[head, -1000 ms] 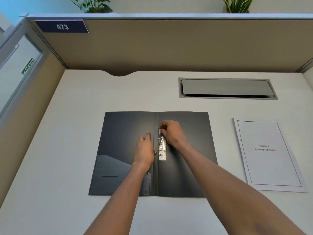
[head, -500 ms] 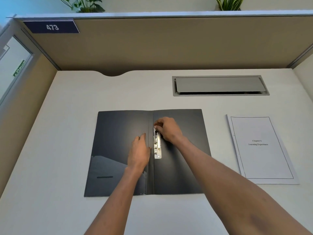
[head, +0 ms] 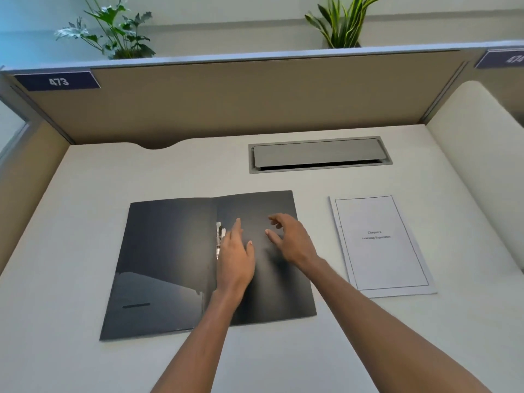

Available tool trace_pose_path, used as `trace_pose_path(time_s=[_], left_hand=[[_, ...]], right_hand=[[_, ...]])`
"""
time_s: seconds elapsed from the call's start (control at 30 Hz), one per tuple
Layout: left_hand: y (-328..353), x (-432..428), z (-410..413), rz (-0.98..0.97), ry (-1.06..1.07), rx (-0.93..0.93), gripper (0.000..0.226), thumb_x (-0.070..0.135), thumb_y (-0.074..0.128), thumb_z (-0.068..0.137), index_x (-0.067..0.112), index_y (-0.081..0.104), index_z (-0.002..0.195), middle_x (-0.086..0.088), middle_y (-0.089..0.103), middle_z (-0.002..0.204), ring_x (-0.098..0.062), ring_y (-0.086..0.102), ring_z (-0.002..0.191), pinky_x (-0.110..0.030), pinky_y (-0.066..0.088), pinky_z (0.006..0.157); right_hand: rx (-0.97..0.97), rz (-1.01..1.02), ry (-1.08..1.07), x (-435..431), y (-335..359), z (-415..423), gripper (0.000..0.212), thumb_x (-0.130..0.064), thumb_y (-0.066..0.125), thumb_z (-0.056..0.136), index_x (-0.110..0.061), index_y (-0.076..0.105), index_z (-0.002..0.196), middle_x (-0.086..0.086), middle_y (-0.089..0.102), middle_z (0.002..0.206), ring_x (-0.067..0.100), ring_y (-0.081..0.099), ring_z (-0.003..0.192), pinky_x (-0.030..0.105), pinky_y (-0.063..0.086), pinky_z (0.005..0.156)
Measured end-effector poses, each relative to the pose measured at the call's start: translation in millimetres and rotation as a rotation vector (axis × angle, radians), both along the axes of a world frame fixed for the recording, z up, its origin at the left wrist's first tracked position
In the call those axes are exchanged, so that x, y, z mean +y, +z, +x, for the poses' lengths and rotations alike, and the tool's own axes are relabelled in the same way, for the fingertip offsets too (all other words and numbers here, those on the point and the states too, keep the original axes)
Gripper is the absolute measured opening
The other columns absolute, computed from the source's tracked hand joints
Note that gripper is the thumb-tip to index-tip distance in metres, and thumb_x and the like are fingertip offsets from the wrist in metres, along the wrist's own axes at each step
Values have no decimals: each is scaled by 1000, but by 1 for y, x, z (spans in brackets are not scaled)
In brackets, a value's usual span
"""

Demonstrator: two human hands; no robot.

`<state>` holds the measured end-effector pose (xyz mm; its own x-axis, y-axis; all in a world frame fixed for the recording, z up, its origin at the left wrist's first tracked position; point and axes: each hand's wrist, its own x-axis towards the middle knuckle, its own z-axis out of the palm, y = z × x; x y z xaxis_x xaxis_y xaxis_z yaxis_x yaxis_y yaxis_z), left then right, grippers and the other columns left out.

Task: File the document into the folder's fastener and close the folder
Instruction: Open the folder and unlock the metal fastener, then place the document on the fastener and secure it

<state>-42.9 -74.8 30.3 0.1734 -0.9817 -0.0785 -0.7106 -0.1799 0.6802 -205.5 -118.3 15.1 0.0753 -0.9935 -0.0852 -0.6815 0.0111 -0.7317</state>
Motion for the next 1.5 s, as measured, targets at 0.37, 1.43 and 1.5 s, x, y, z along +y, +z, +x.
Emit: trace_pose_path(time_s=[0.37,1.43,1.5], left_hand=[[-8,18,-190,224,24,360,60,18,54,101,21,35,158,-1,59,143,-18,61,119,-40,57,99],[-20,-18,-284,524,409,642,27,1,53,91,17,41,73,-9,31,79,-32,23,84,-42,20,73],[-24,-17,-276,515,402,643,19,-4,56,92,11,58,80,-14,42,80,-32,28,77,-38,26,67]], right_hand=[[283,53,-317,52,-2,-214,64,-45,67,92,-19,48,146,2,52,147,24,47,133,40,44,106],[429,283,-405,74,-17,-300,74,-37,78,85,-11,38,141,6,45,139,25,46,128,34,50,96],[427,272,-406,76,-18,-301,73,-37,78,86,-10,38,141,6,45,139,25,46,128,34,50,96]])
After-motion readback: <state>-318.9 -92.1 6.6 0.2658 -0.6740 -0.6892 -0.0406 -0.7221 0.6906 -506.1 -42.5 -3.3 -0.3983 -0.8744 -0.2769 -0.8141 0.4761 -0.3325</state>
